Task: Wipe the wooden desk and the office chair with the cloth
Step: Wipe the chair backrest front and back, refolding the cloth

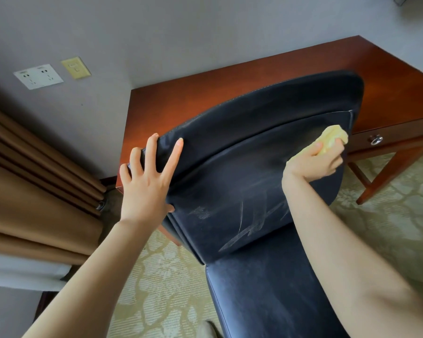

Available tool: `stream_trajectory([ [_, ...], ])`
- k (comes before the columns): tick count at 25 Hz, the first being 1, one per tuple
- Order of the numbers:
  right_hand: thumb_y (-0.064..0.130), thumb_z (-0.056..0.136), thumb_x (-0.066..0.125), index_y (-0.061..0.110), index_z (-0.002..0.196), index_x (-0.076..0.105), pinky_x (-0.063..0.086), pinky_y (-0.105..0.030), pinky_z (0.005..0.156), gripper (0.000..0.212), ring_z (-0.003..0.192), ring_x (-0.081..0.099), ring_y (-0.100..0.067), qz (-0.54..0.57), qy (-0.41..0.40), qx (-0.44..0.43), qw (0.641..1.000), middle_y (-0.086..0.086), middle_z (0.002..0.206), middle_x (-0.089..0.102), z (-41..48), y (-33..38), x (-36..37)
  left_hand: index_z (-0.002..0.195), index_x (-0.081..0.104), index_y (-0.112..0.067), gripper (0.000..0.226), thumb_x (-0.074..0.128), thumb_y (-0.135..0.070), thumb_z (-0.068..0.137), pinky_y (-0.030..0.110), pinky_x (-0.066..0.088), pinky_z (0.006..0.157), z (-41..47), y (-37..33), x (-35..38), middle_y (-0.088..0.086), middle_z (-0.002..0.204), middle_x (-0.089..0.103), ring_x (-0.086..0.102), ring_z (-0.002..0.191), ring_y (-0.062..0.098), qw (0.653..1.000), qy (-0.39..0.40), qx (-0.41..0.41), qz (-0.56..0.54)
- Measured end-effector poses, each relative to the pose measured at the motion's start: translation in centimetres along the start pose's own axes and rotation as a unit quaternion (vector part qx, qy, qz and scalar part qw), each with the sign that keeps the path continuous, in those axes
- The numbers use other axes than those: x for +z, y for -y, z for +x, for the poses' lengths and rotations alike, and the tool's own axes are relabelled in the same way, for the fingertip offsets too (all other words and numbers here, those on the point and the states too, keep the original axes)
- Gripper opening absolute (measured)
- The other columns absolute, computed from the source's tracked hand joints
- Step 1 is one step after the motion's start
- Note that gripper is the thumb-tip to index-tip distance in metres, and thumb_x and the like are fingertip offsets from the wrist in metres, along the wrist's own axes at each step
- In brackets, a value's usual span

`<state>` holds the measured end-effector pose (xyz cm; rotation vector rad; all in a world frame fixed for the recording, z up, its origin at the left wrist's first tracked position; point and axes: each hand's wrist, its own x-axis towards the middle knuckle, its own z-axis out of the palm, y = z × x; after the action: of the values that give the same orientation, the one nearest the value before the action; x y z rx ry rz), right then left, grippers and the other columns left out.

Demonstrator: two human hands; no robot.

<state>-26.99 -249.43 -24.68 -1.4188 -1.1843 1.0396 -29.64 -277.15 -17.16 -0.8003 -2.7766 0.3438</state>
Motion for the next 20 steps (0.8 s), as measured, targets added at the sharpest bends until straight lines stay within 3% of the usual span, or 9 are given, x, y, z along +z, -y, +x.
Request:
stream_trajectory([
  [2, 0.013, 0.095, 0.049, 0.010, 0.127, 0.054, 0.033, -0.024, 0.079, 0.033, 0.108, 0.046, -0.034, 0.036, 0.009, -0.022, 0.999, -0.017, 0.120, 0.051, -3.2, 0.2, 0.3, 0.148, -0.011, -0.031, 0.145, 0.092, -0.040, 0.047, 0.058, 0.032, 0.101, 0.1, 0.3, 0.0, 0.016, 0.152, 0.002, 0.016, 0.129, 0.042, 1.000, -0.001, 0.000, -0.005],
  [5, 0.006, 0.088, 0.055, 0.004, 0.111, 0.061, 0.036, -0.030, 0.081, 0.024, 0.096, 0.048, -0.035, 0.076, 0.103, -0.113, 0.985, -0.017, 0.107, 0.053, -10.2, -0.9, -1.0, 0.148, -0.013, -0.032, 0.144, 0.091, -0.040, 0.049, 0.058, 0.030, 0.103, 0.1, 0.4, 0.2, 0.015, 0.153, 0.001, 0.016, 0.130, 0.041, 1.000, -0.004, 0.004, -0.014],
  [7, 0.000, 0.085, 0.059, 0.005, 0.102, 0.062, 0.043, -0.040, 0.084, 0.018, 0.087, 0.050, -0.035, 0.065, 0.166, -0.231, 0.957, -0.016, 0.098, 0.053, -13.4, -2.4, -2.1, 0.148, -0.012, -0.032, 0.143, 0.091, -0.039, 0.050, 0.058, 0.029, 0.103, 0.2, 0.4, 0.1, 0.016, 0.153, 0.001, 0.016, 0.131, 0.042, 1.000, -0.006, 0.008, -0.017],
  [8, 0.001, 0.085, 0.060, 0.009, 0.099, 0.060, 0.042, -0.039, 0.087, 0.017, 0.084, 0.050, -0.033, 0.059, 0.193, -0.308, 0.930, -0.013, 0.096, 0.053, -14.5, -3.2, -2.5, 0.148, -0.013, -0.032, 0.143, 0.091, -0.039, 0.051, 0.058, 0.029, 0.104, 0.1, 0.4, 0.1, 0.016, 0.154, 0.000, 0.016, 0.131, 0.042, 1.000, -0.004, 0.009, -0.017],
  [11, 0.011, 0.094, 0.050, 0.022, 0.094, 0.058, 0.038, -0.034, 0.077, 0.014, 0.078, 0.043, -0.024, 0.065, 0.255, -0.536, 0.802, 0.001, 0.096, 0.046, -15.5, -4.9, -3.3, 0.148, -0.014, -0.033, 0.138, 0.089, -0.026, 0.056, 0.055, 0.028, 0.103, 0.0, 0.7, 0.0, 0.016, 0.154, -0.002, 0.016, 0.130, 0.041, 0.999, -0.004, 0.021, -0.024],
  [14, 0.009, 0.090, 0.057, 0.027, 0.088, 0.067, 0.037, -0.036, 0.068, 0.021, 0.075, 0.037, -0.021, 0.055, 0.272, -0.689, 0.669, 0.005, 0.093, 0.045, -13.9, -6.4, -3.2, 0.149, -0.012, -0.031, 0.128, 0.079, -0.006, 0.063, 0.052, 0.028, 0.103, -0.1, 1.0, -0.1, 0.017, 0.155, -0.002, 0.016, 0.130, 0.040, 0.999, -0.019, 0.041, -0.023],
  [17, 0.000, 0.080, 0.060, 0.030, 0.082, 0.069, 0.038, -0.032, 0.069, 0.031, 0.073, 0.041, -0.019, 0.031, 0.296, -0.807, 0.511, 0.007, 0.089, 0.059, -10.9, -8.1, -3.6, 0.149, -0.011, -0.029, 0.124, 0.074, 0.000, 0.064, 0.057, 0.022, 0.109, -0.2, 1.0, 0.0, 0.018, 0.155, -0.004, 0.012, 0.136, 0.043, 0.998, -0.029, 0.052, -0.022],
  [20, -0.006, 0.078, 0.054, 0.029, 0.080, 0.068, 0.040, -0.031, 0.068, 0.037, 0.066, 0.051, -0.017, -0.008, 0.337, -0.856, 0.392, 0.008, 0.084, 0.065, -9.0, -8.4, -4.0, 0.150, -0.008, -0.028, 0.124, 0.079, -0.006, 0.064, 0.061, 0.012, 0.111, -1.0, 1.3, 0.7, 0.017, 0.157, -0.008, -0.003, 0.142, 0.046, 0.997, -0.044, 0.065, -0.002],
])
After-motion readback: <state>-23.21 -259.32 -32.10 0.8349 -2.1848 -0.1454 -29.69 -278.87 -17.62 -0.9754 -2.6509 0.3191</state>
